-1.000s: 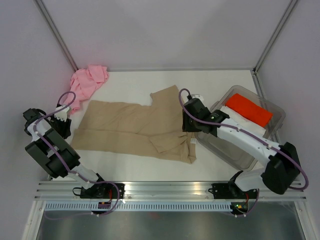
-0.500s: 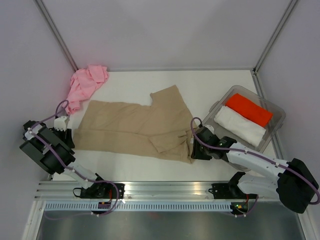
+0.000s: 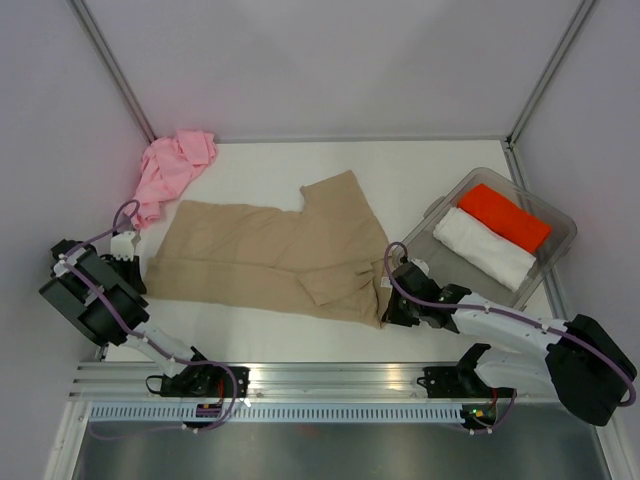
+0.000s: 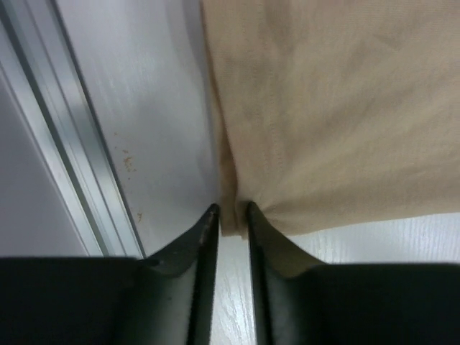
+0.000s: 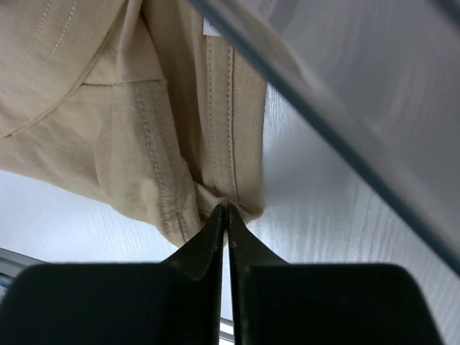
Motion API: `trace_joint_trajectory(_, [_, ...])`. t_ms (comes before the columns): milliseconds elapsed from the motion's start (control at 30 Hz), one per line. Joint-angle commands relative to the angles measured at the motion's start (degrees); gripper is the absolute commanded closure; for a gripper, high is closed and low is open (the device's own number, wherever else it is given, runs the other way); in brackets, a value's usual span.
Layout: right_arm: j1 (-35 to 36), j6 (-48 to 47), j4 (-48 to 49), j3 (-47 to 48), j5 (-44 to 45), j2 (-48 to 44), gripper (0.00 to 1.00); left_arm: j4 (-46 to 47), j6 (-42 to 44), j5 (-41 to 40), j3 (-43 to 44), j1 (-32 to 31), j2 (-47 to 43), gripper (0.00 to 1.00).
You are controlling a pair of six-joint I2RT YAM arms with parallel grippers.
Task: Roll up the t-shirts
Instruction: Fold the tshirt
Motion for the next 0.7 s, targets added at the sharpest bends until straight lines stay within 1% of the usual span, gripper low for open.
trace_joint_trajectory(0, [0.0, 1.87, -0.2, -1.65, 2.1, -1.33, 1.0, -0.11, -1.32, -0.98, -2.56, -0.47, 2.51, 0.77])
trace_joint_trajectory(67, [-0.09, 2.13, -1.51, -1.66, 3.24, -2.82, 1.0, -0.37, -1.23, -0.28, -2.82, -0.47, 2.42, 0.94])
trace_joint_trajectory(100, [0.0, 2.13, -2.39, -1.39, 3.77, -3.53, 1.0, -0.81, -0.88, -0.01, -2.74, -0.38, 2.51, 0.97])
trace_joint_trajectory(233, [0.0, 2.22, -10.02, 0.71, 7.2, -7.56, 1.0, -2.22, 0.09, -0.27, -1.69, 0.76, 2.42, 0.98])
trace_joint_trajectory(367, [0.0, 2.92, -15.31, 1.25, 8.96, -10.3, 1.0, -2.83, 1.66, -1.94, 0.43, 4.88, 2.25, 0.98])
trace_joint_trajectory(567, [0.0, 5.29, -16.03, -1.04, 8.7, -12.32, 1.0, -5.46, 9.83, -3.87, -2.73, 7.88, -1.43, 0.98])
trace_joint_trajectory(633, [0.0, 5.47, -15.5, -1.74, 7.91, -12.41, 1.0, -5.73, 10.89, -3.53, -2.74, 9.63, -1.88, 0.98])
trace_joint_trajectory(667, [0.0, 5.39, -15.5, -1.74, 7.82, -12.32, 0.93, -5.99, 11.25, -3.61, -2.3, 10.25, -1.8, 0.98])
